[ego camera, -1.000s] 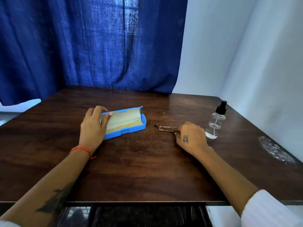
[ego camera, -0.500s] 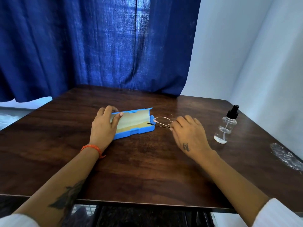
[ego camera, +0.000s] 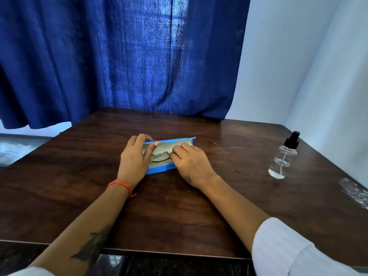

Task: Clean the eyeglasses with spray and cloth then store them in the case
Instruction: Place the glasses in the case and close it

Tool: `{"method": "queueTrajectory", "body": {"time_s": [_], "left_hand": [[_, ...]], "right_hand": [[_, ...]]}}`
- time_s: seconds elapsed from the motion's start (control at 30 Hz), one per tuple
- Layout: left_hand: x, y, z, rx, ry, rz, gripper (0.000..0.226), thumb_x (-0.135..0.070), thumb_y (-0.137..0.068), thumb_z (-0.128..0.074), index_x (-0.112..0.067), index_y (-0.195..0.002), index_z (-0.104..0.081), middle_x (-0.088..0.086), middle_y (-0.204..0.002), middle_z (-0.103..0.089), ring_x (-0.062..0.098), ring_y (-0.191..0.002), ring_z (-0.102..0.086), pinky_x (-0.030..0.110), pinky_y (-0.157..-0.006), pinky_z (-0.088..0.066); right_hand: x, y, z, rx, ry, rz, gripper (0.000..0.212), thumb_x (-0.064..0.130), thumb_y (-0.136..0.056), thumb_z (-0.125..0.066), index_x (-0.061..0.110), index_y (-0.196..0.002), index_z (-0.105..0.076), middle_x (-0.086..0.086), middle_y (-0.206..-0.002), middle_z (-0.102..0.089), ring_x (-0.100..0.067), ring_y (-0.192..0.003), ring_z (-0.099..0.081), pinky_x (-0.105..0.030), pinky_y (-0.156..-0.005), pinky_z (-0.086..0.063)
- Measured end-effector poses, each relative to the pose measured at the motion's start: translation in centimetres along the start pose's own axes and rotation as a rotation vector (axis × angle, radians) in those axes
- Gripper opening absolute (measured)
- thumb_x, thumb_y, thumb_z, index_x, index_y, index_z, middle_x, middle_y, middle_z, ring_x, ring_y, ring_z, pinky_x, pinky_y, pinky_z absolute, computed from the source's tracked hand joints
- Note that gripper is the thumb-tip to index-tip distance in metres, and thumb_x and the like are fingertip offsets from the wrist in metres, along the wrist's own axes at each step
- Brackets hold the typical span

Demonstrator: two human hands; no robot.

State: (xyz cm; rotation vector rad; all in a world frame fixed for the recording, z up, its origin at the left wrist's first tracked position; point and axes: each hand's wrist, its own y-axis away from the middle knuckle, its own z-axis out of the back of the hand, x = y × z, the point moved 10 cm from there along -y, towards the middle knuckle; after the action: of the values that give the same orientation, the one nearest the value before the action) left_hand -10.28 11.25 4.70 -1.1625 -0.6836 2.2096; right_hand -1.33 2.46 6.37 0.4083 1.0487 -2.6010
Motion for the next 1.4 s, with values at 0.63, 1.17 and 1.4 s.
{"method": "queueTrajectory", "body": {"time_s": [0.63,1.17,1.4], "left_hand": [[0.1,0.1,0.0,0.012,-0.015,0.021,0.023,-0.035,-0.091,-0.05,-0.014,-0.099,-0.056,0.007,-0.103,-0.057,0.011,-0.087,-0.047,0.028,-0.073,-0.037],[-0.6,0.4,0.1,0.058,0.033,-0.039,0.018,-0.033,-0.088,-0.057,-0.016,-0.095,-0.058,0.002,-0.1,-0.059,0.012,-0.091,-0.052,0.025,-0.077,-0.039],[1.7,0.6,-1.0,0.195,0.495,0.209,0.02,-0.032,-0.09,-0.053,-0.024,-0.074,-0.062,0.003,-0.092,-0.066,0.018,-0.089,-0.059,0.035,-0.079,-0.046]], "right_hand": [[-0.7,2.0,0.5,0.069,-0.248,-0.302,0.035,0.018,-0.082,-0.063,0.007,-0.115,-0.063,-0.011,-0.119,-0.064,-0.03,-0.114,-0.055,-0.044,-0.092,-0.047],[-4.4,3.3,1.2,-0.145,-0.407,-0.538,0.037,0.032,-0.087,-0.059,0.016,-0.121,-0.061,-0.009,-0.124,-0.054,-0.025,-0.112,-0.049,-0.041,-0.091,-0.044],[-8.3,5.1,-5.3,0.123,-0.768,-0.773,0.045,0.043,-0.099,-0.029,0.037,-0.143,-0.024,0.004,-0.157,-0.013,-0.017,-0.143,-0.011,-0.035,-0.112,-0.012]]}}
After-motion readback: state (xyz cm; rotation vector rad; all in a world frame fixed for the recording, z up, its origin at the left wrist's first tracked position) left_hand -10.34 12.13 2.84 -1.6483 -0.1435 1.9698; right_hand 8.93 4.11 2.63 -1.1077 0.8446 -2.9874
